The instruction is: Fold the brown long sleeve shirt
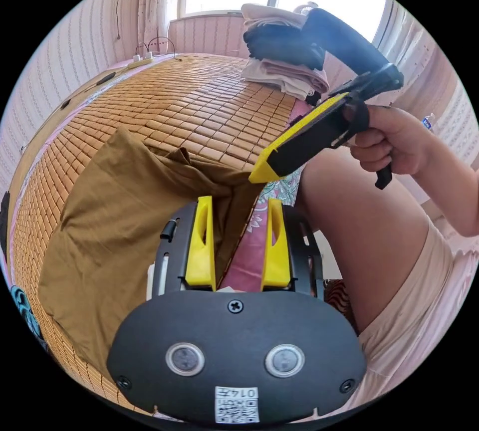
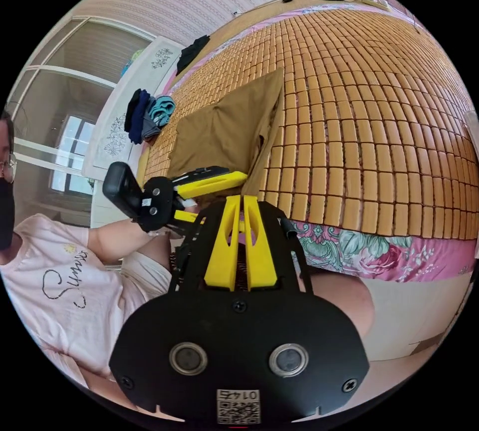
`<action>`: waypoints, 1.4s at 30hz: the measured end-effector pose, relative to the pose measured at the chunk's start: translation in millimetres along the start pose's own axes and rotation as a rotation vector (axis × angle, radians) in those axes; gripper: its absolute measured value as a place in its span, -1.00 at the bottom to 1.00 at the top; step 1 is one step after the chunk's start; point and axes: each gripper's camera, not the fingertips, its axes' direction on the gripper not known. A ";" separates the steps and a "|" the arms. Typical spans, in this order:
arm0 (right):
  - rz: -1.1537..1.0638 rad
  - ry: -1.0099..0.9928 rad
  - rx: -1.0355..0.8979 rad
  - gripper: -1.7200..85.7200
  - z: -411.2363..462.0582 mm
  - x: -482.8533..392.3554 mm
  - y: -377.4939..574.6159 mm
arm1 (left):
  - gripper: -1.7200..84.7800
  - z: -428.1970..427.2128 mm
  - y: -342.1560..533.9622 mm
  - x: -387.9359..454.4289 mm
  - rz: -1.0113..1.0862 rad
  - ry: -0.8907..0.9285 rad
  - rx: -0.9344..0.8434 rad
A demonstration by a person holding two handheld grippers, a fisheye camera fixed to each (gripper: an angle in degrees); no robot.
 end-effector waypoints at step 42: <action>0.075 0.250 -0.084 -0.88 124.8 -133.8 -100.3 | -0.94 -112.6 80.2 -116.2 -0.624 0.082 0.116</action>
